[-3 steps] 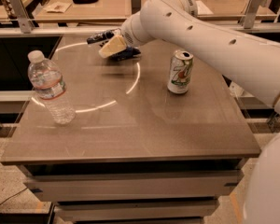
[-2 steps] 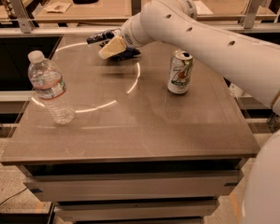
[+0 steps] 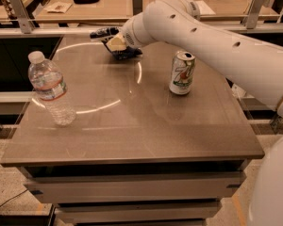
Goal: Move blue chip bag near water bottle
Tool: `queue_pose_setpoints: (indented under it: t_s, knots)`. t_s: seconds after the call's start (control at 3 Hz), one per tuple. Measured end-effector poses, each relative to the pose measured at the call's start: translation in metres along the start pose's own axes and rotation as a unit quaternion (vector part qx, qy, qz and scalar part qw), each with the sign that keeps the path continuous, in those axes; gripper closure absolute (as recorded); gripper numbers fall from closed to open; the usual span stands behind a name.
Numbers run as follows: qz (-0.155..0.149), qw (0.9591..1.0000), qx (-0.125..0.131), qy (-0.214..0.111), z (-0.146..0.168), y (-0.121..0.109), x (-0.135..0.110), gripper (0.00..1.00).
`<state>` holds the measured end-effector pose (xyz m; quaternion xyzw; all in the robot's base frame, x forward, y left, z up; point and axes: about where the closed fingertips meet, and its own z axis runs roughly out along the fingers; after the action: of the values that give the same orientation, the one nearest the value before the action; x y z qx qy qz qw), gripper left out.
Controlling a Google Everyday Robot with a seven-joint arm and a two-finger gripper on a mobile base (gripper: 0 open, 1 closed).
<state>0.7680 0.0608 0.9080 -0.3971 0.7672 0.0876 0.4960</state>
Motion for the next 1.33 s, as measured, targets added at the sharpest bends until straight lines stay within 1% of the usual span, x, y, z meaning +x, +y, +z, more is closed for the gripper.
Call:
queue_pose_setpoints:
  t_s: [0.33,0.67,1.0,1.33]
  knots:
    - [0.009,0.9999,0.003,-0.007,-0.006,-0.004,-0.002,0.65]
    - [0.014,0.9999,-0.002,-0.01,-0.015,-0.009,-0.005,0.88]
    - [0.027,0.9995,-0.017,-0.005,-0.029,-0.019,-0.012,1.0]
    - [0.032,0.999,-0.024,-0.02,-0.06,-0.021,-0.027,1.0]
